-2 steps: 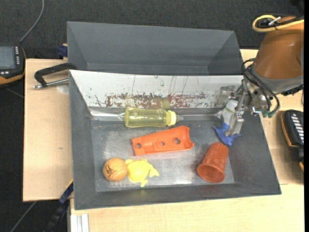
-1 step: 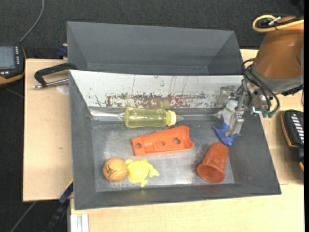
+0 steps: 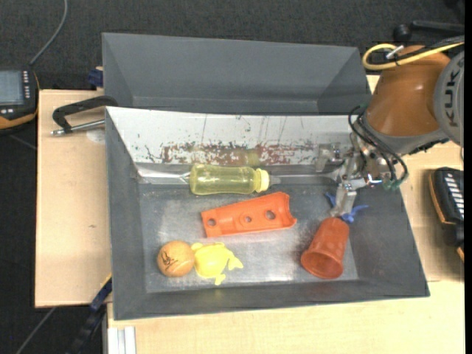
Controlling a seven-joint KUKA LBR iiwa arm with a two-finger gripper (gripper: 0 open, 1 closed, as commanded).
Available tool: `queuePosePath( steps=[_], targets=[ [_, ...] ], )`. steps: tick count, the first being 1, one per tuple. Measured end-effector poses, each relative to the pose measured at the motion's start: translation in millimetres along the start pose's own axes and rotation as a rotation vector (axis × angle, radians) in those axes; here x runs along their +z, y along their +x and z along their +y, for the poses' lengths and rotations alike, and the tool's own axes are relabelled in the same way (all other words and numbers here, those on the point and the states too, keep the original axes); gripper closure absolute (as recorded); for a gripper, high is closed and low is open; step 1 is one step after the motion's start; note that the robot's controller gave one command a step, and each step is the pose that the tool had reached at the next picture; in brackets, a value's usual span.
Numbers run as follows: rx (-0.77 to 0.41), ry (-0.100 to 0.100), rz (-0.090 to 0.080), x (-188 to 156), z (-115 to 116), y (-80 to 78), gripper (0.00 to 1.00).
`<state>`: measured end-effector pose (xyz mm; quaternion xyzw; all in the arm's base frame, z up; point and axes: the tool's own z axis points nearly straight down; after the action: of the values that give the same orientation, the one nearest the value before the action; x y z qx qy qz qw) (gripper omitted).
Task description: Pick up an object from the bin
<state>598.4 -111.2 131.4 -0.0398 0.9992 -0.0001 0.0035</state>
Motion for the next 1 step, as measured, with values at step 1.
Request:
queuePosePath(
  steps=[1],
  targets=[
    [-0.154,-0.002,0.004,40.9,17.7,-2.7,0.00]
  ],
)
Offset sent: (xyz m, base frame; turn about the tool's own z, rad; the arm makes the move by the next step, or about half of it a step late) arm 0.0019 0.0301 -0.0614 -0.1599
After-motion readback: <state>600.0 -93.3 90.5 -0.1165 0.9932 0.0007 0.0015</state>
